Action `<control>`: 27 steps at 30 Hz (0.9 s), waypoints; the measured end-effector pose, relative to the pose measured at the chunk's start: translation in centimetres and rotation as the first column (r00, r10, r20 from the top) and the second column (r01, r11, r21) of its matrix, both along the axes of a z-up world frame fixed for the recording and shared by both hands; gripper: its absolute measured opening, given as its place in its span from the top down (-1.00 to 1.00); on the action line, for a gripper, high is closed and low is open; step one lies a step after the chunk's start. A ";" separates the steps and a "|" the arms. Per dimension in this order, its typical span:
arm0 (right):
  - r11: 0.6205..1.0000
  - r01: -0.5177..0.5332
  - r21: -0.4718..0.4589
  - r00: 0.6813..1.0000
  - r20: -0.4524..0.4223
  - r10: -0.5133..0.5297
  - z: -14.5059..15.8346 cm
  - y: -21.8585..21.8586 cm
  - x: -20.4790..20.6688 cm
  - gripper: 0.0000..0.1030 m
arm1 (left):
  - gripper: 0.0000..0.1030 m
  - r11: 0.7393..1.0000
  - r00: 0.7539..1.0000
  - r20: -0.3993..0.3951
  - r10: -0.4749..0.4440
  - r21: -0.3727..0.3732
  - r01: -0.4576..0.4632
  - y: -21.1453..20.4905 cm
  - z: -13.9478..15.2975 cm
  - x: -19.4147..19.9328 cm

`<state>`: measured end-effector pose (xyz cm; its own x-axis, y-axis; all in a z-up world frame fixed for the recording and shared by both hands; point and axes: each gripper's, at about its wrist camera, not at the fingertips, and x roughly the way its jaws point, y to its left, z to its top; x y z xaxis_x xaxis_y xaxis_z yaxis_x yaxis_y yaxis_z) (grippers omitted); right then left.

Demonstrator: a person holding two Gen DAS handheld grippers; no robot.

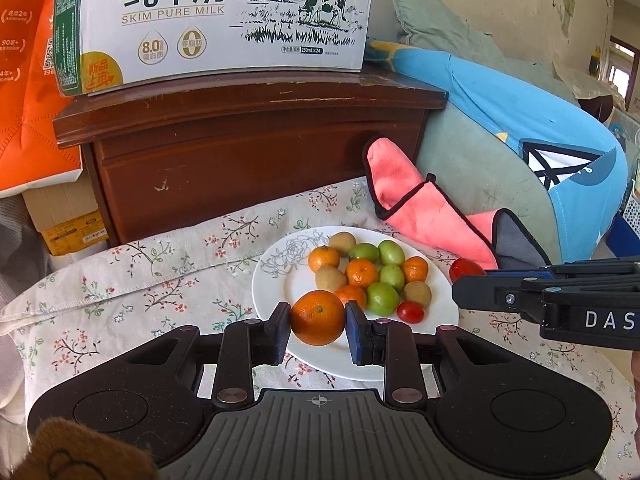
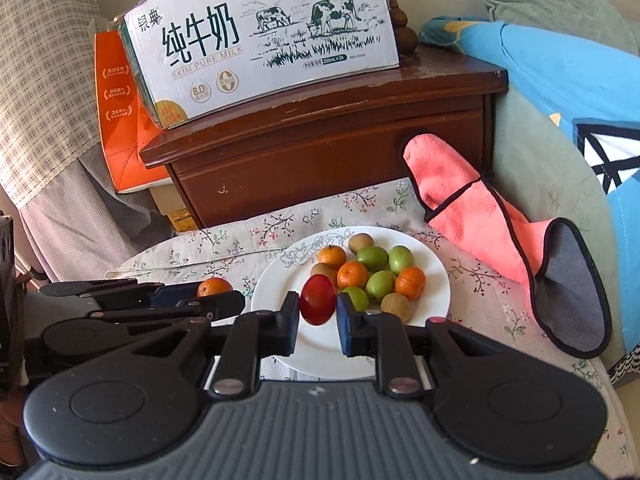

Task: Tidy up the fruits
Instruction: 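Carry both held fruits onto the plate and open both grippers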

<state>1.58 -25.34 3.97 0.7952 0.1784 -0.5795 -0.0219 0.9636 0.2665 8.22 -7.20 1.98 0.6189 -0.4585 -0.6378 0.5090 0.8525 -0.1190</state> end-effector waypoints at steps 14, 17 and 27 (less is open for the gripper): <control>0.996 0.050 0.077 0.993 -0.115 -0.041 -3.8 -1.0 2.8 0.61 | 0.49 0.999 0.997 -0.077 0.013 -0.045 -0.016 -1.4 -2.9 2.4; 0.995 0.054 0.084 0.991 -0.123 -0.043 -4.2 -0.9 3.4 0.61 | 0.48 0.999 0.996 -0.088 0.016 -0.049 -0.020 -1.6 -3.4 2.9; 0.986 0.086 0.143 0.990 -0.123 -0.068 -4.5 -1.5 4.1 0.50 | 0.04 0.990 0.993 -0.079 0.085 -0.103 -0.093 -0.8 -2.4 3.8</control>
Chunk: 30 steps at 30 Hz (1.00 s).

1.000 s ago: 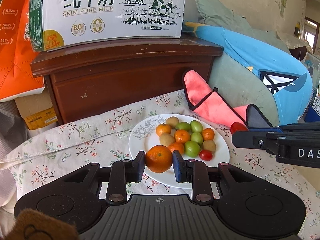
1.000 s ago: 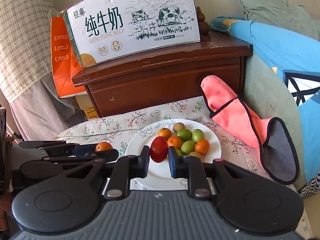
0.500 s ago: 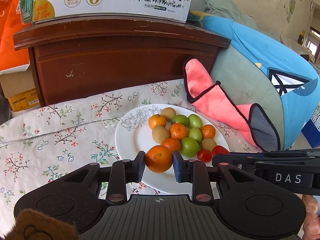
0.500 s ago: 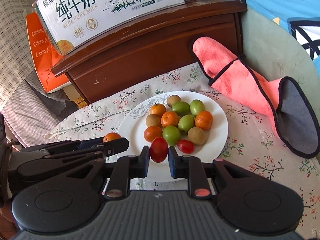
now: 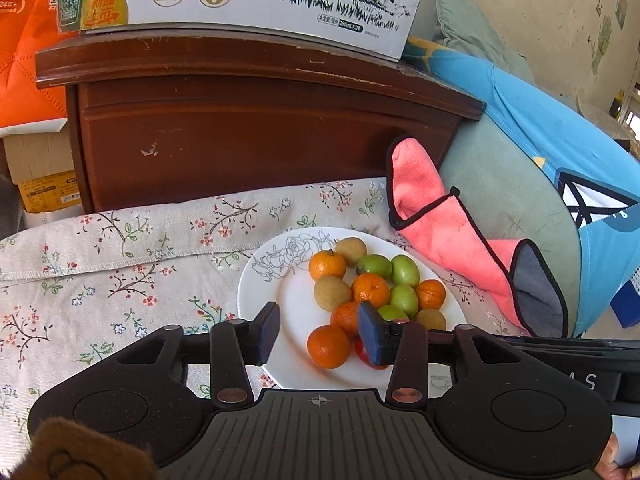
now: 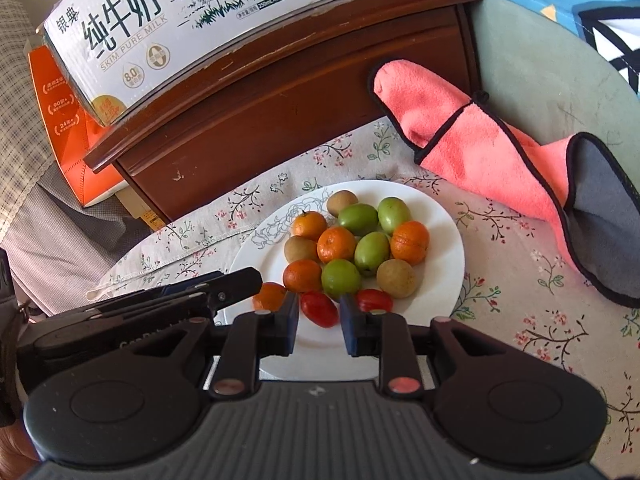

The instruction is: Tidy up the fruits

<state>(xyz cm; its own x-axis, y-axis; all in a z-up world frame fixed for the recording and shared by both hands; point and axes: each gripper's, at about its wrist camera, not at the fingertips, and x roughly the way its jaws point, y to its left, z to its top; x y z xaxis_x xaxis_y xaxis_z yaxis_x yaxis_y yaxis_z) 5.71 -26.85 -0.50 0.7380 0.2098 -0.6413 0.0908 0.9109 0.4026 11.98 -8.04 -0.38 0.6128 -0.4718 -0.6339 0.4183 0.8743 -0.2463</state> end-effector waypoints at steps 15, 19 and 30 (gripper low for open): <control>0.996 0.060 -0.068 0.998 0.029 -0.058 2.9 -0.1 -2.5 -0.48 | -0.86 0.990 0.996 0.059 0.074 0.118 -0.081 2.4 3.9 -3.6; 0.995 0.075 -0.073 0.997 0.017 -0.074 3.5 0.1 -3.3 -0.65 | -0.91 0.976 0.997 0.041 0.073 0.201 -0.079 2.0 3.8 -4.9; 0.980 0.097 -0.173 0.993 -0.043 -0.106 3.9 1.2 -5.9 -0.83 | -0.91 0.950 0.996 0.007 0.085 0.302 -0.083 1.3 3.3 -6.6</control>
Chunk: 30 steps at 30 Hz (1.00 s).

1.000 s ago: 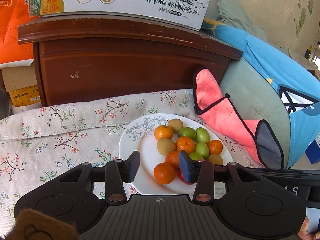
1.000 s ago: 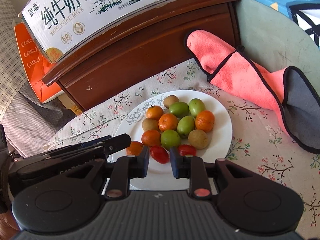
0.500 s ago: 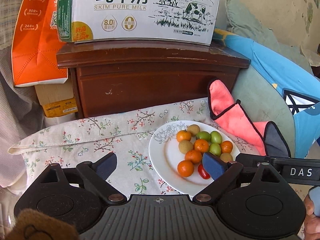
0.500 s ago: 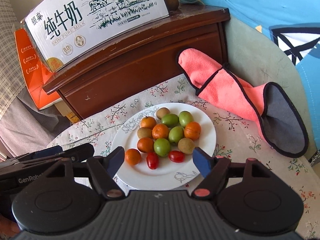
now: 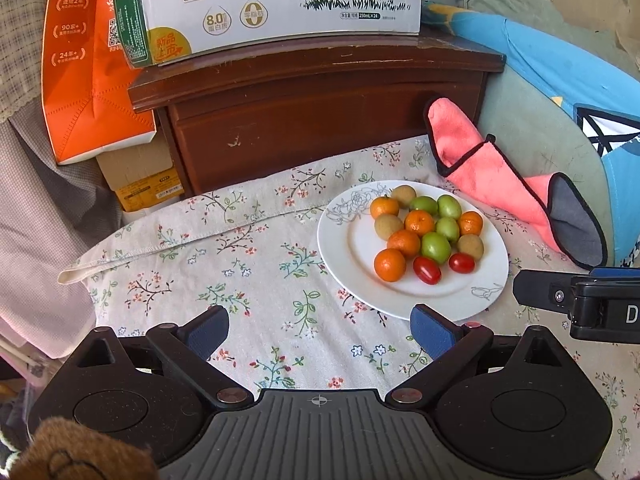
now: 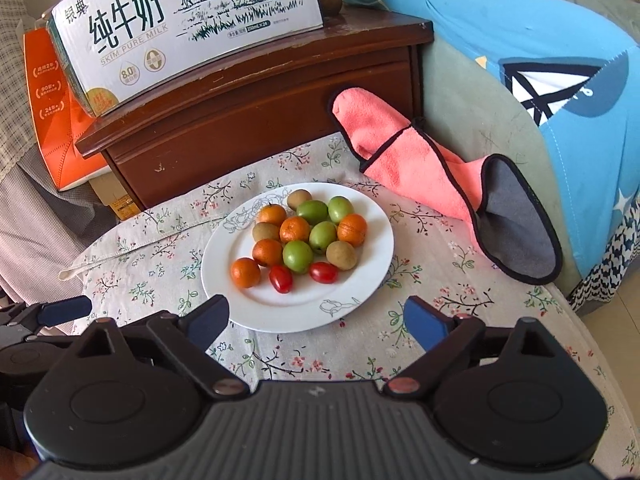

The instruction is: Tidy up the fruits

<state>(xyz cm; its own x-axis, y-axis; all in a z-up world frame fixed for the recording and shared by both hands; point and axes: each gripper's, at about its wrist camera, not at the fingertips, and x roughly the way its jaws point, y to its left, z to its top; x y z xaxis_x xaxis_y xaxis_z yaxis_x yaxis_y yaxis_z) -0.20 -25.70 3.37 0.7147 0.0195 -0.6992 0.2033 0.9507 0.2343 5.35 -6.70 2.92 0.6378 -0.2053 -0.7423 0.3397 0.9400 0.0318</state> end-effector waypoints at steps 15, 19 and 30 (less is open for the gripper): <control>0.994 0.073 -0.077 0.994 -0.075 -0.079 -1.0 -0.1 1.0 -0.84 | -0.91 0.998 0.996 -0.081 0.048 -0.024 -0.050 -0.1 -0.8 0.9; 0.993 0.076 -0.090 0.992 -0.094 -0.084 -1.4 0.0 1.4 -0.85 | -0.91 0.998 0.995 -0.085 0.060 -0.018 -0.062 -0.3 -0.9 1.0; 0.990 0.077 -0.116 0.990 -0.110 -0.090 -1.8 0.4 1.8 -0.87 | -0.91 0.996 0.991 -0.100 0.087 0.006 -0.087 -0.5 -1.2 1.5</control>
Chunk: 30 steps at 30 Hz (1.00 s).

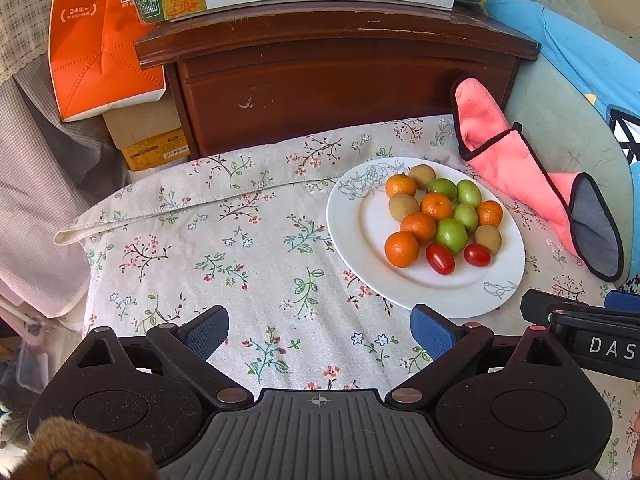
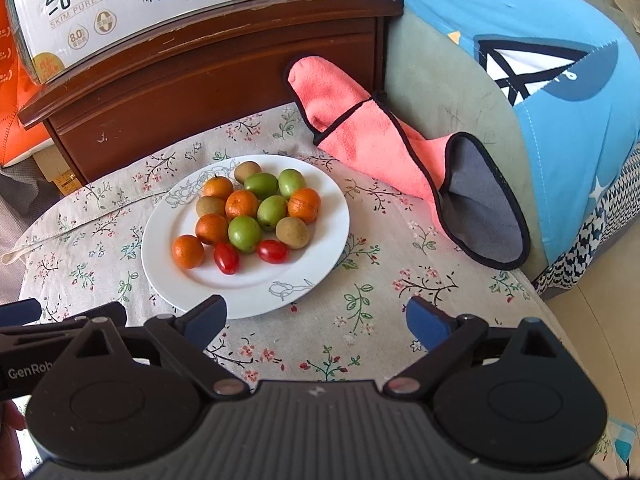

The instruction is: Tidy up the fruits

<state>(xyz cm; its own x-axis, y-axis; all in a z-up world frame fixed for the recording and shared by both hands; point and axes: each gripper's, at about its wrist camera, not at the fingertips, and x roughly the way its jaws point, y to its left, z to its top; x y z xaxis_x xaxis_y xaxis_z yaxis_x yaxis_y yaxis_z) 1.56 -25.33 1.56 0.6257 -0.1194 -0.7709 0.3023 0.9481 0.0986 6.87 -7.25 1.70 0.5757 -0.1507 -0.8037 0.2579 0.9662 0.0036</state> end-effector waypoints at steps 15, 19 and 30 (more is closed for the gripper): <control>0.999 0.016 -0.042 0.999 -0.042 -0.018 -0.9 0.3 0.7 -0.96 | -0.91 0.998 1.000 -0.007 0.015 0.057 -0.015 -0.7 -0.5 0.5; 0.998 0.020 -0.053 0.998 -0.056 -0.023 -1.2 0.3 1.0 -0.96 | -0.91 0.998 1.000 -0.014 0.018 0.068 -0.017 -0.9 -0.7 0.6; 0.998 0.013 -0.062 0.998 -0.064 -0.016 -1.4 0.5 1.2 -0.96 | -0.91 0.996 0.999 -0.018 0.039 0.081 -0.038 -1.0 -0.8 1.0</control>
